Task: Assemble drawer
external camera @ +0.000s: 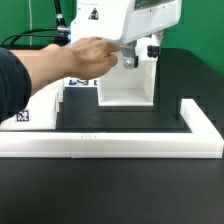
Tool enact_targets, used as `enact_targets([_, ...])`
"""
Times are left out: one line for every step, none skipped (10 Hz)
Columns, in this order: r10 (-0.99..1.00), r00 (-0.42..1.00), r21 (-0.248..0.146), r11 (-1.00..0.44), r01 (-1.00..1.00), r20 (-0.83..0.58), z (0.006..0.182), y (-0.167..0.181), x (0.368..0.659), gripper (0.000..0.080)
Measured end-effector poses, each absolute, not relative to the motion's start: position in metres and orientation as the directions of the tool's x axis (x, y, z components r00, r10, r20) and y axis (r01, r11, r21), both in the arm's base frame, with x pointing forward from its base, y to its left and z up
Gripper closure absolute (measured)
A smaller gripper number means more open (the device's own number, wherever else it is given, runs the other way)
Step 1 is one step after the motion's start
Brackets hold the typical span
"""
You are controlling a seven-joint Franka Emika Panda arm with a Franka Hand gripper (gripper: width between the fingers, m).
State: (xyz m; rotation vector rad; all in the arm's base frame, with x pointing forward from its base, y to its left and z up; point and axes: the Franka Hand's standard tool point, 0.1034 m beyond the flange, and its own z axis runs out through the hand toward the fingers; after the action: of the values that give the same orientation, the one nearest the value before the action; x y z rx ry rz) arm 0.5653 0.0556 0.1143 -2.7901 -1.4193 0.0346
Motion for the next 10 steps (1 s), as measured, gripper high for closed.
enact_targets([0.808, 0.589, -0.020, -0.589, 0.808, -0.015, 0.1143, 0.0556, 0.5653, 0.0150])
enact_targets([0.808, 0.589, -0.020, -0.589, 0.808, -0.015, 0.1143, 0.0556, 0.5653, 0.0150])
enact_targets([0.808, 0.589, -0.020, -0.589, 0.808, -0.015, 0.1143, 0.0556, 0.5653, 0.0150])
enact_targets([0.808, 0.589, -0.020, -0.589, 0.808, -0.015, 0.1142, 0.0556, 0.5653, 0.0150])
enact_targets([0.808, 0.589, -0.020, -0.589, 0.808, -0.015, 0.1141, 0.0556, 0.5653, 0.0150])
enact_targets([0.808, 0.589, -0.020, -0.589, 0.808, -0.015, 0.1141, 0.0556, 0.5652, 0.0150])
enact_targets([0.808, 0.589, -0.020, -0.589, 0.808, -0.015, 0.1141, 0.0556, 0.5652, 0.0150])
enact_targets([0.808, 0.589, -0.020, -0.589, 0.808, -0.015, 0.1140, 0.0556, 0.5652, 0.0150])
enact_targets([0.808, 0.589, -0.020, -0.589, 0.808, -0.015, 0.1140, 0.0556, 0.5652, 0.0150])
enact_targets([0.784, 0.621, -0.011, -0.621, 0.784, -0.007, 0.1163, 0.0557, 0.5639, 0.0150])
